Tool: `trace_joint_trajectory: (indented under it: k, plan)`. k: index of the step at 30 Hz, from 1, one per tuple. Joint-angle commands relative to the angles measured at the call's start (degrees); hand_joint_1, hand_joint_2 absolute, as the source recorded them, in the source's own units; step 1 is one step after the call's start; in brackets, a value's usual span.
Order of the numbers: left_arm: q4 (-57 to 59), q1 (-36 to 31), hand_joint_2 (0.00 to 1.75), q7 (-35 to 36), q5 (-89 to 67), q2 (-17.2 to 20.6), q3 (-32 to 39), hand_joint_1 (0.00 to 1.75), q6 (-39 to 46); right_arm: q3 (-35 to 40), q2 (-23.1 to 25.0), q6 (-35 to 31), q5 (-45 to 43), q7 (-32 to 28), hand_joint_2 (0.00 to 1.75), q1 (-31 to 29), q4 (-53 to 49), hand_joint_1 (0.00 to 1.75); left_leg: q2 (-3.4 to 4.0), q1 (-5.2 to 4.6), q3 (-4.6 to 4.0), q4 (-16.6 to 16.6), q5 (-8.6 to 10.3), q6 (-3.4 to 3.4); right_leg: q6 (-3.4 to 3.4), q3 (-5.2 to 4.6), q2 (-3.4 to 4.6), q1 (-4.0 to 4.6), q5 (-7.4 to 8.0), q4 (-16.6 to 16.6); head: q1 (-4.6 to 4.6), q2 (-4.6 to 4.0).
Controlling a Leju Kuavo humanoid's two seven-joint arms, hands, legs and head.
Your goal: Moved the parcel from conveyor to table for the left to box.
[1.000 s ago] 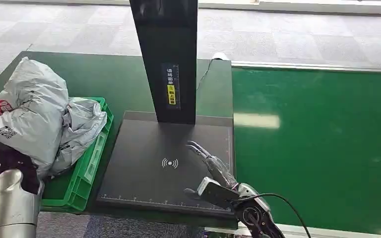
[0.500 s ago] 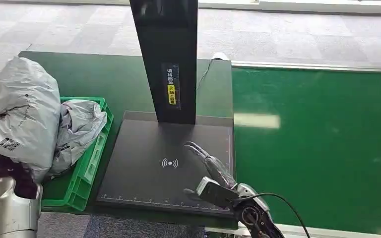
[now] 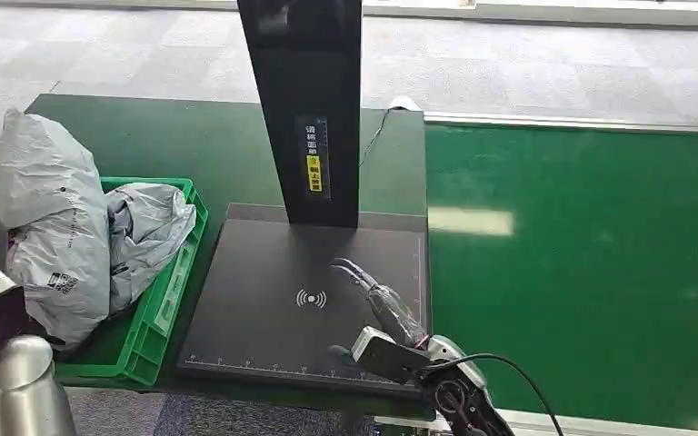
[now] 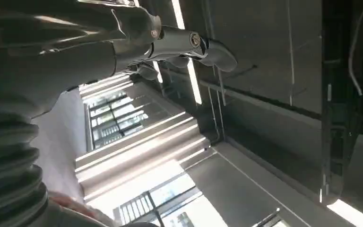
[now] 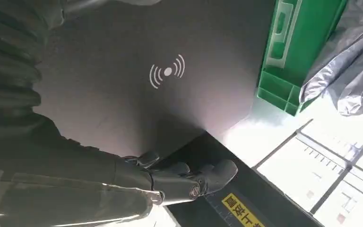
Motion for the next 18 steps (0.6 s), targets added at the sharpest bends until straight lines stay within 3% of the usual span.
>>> trace_joint_trajectory:
  k: [1, 9, 11, 15, 18]
  plan:
    - [-14.0, 0.4, 1.75, -0.2, -0.3, -3.9, -0.2, 0.0, 2.1, 1.8, -0.3, 0.3, -0.5, -0.4, 1.75, -3.4, 5.5, 0.0, -0.1, 0.1, -0.09, 0.1, -0.02, 0.04, -0.05, -0.06, 0.23, 0.1, 0.05, 0.0, 0.0, 0.0]
    - [-30.7, 2.9, 1.75, -0.2, 1.3, -1.9, -7.5, 0.0, 2.1, 3.0, -0.2, 0.8, -2.0, -1.3, 1.75, -6.4, 7.7, 0.0, -0.05, 0.11, -0.15, 0.1, -0.03, 0.06, -0.08, -0.12, 0.37, 0.1, 0.07, 0.0, 0.0, 0.0]
    - [-31.1, 3.4, 1.75, -0.2, 2.0, -1.6, -10.5, 0.0, 2.1, 2.9, -0.2, 0.6, -2.4, -1.1, 1.75, -6.7, 7.6, 0.0, -0.13, 0.12, -0.15, 0.1, 0.0, 0.04, -0.07, -0.09, 0.23, 0.12, 0.06, 0.0, -0.02, 0.0]
    - [-26.5, 5.5, 1.75, -0.2, 5.7, 0.6, -23.7, 0.0, 2.1, 1.9, -0.8, 0.1, -3.1, -1.0, 1.75, -5.7, 6.2, 0.0, -0.32, 0.08, -0.1, 0.0, 0.06, 0.06, -0.06, -0.01, 0.09, 0.07, 0.07, -0.1, 0.0, 0.0]
    - [-24.9, 5.9, 1.75, -0.2, 4.9, 1.8, -27.8, 0.0, 2.1, 1.3, -0.9, -0.2, -3.5, -1.6, 1.75, -5.1, 5.6, 0.0, -0.56, 0.08, -0.05, -0.1, 0.12, 0.07, -0.06, 0.09, -0.12, 0.07, 0.06, -0.2, 0.02, 0.0]
